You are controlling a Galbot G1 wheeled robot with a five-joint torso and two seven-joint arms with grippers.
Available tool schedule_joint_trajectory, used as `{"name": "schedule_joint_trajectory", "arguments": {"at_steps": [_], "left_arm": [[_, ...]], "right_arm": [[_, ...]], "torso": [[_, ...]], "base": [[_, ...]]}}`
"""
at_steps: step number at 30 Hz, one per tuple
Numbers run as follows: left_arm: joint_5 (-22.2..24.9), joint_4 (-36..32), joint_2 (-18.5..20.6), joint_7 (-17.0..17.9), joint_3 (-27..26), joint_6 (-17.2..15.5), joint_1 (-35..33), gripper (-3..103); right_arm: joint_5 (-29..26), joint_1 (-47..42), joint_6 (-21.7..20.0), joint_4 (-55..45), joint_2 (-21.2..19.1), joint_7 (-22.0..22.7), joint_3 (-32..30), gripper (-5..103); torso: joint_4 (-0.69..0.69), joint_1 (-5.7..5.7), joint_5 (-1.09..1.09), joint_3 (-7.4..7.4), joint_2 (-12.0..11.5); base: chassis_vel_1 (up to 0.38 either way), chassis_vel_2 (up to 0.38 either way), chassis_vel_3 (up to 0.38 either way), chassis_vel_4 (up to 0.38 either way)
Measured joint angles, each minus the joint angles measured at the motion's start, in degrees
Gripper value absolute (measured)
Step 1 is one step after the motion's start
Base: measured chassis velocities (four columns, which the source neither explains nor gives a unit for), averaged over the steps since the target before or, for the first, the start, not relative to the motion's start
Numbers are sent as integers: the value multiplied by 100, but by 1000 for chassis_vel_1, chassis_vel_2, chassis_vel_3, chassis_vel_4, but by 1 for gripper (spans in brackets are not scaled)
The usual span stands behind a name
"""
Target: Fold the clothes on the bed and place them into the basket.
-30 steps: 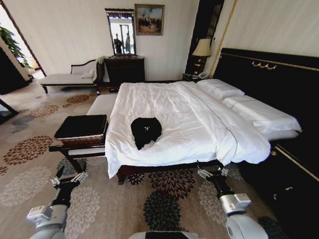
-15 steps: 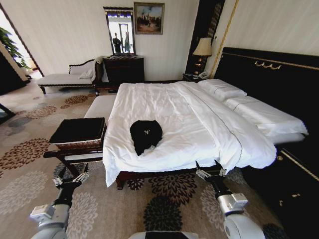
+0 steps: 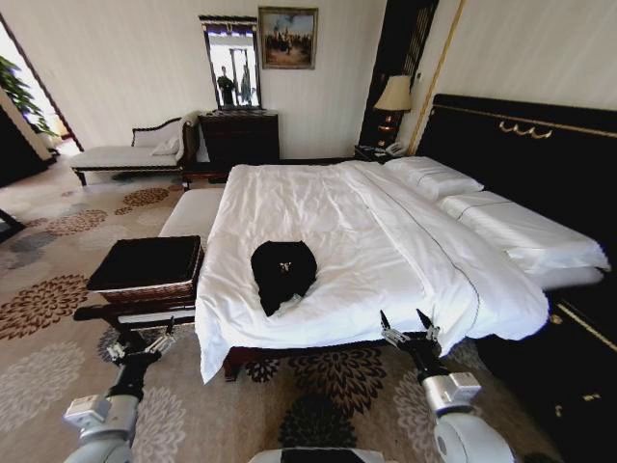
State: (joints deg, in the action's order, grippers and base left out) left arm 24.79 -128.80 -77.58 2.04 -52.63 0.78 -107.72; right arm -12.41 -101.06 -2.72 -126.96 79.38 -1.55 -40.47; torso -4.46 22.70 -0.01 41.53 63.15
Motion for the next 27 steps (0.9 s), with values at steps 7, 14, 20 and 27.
{"name": "schedule_joint_trajectory", "arguments": {"at_steps": [7,14,20,27], "left_arm": [[95,-28,24,6,-49,6,-38,100],[64,-47,20,7,-12,-26,-14,100],[11,10,140,-6,2,16,-17,100],[-21,11,104,-6,101,-8,26,100]], "right_arm": [[34,-17,-68,-1,61,79,13,100],[81,-17,-85,21,66,121,51,100],[80,-24,-88,37,36,134,67,100],[67,-33,-101,24,29,130,68,100]], "torso": [[0,-2,1,0,0],[0,-2,1,0,0],[1,-1,1,0,0],[-1,-1,0,0,0]], "base": [[-121,131,124,-121],[-157,156,143,-153],[-164,182,179,-168],[-142,143,157,-151]]}}
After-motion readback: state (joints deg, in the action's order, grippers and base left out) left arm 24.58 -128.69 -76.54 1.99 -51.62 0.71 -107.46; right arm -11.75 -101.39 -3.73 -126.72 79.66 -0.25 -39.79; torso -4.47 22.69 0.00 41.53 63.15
